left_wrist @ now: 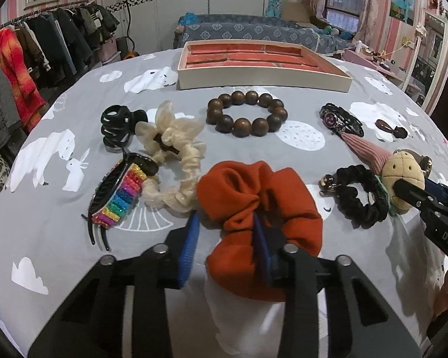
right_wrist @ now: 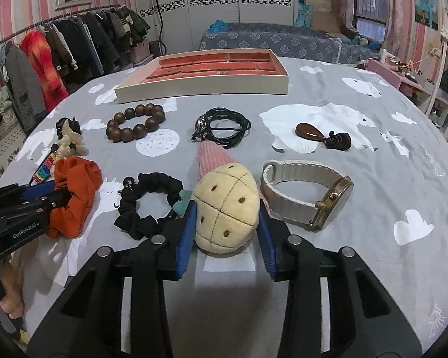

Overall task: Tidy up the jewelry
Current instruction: 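Grasp the orange scrunchie with the left tool while the right tool grasps the pineapple plush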

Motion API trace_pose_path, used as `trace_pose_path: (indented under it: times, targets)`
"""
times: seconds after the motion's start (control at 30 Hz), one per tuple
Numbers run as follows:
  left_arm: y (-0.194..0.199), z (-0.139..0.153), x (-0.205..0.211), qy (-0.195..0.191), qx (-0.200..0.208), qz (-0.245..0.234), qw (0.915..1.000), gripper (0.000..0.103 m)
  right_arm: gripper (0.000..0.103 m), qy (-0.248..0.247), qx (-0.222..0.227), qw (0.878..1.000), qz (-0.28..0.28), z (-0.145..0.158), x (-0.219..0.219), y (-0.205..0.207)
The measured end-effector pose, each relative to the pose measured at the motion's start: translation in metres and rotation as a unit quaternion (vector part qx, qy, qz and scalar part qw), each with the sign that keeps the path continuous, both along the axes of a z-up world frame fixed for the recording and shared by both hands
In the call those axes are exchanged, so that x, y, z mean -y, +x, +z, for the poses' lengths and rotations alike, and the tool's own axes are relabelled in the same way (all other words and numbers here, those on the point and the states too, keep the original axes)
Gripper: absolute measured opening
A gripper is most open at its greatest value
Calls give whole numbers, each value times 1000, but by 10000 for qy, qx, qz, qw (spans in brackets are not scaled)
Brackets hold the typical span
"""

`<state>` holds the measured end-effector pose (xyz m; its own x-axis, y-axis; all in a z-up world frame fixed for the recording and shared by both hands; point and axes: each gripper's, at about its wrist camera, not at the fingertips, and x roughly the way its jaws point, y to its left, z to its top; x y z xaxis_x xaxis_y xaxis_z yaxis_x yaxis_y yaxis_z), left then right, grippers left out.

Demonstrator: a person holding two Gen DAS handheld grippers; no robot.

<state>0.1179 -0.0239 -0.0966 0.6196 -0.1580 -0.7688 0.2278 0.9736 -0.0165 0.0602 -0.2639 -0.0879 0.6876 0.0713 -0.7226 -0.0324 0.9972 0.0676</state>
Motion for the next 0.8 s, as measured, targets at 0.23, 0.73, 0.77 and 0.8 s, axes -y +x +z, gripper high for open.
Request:
trace_pose_path:
  times: [0.23, 0.73, 0.77, 0.8]
  targets:
    - [0, 0, 1, -75, -6, -44, 10000, 21, 37, 137, 82, 9998, 69, 4, 3, -4]
    - [-4, 12, 2, -58, 141, -4, 9999, 14, 36, 612, 312, 9974, 203, 19, 15, -12]
    - [-4, 14, 2, -57, 182, -10, 9998, 14, 36, 605, 341, 9974, 200, 21, 16, -12]
    - [-4, 17, 2, -65, 234, -18, 9997, 14, 36, 621, 361, 9972, 204, 23, 17, -12]
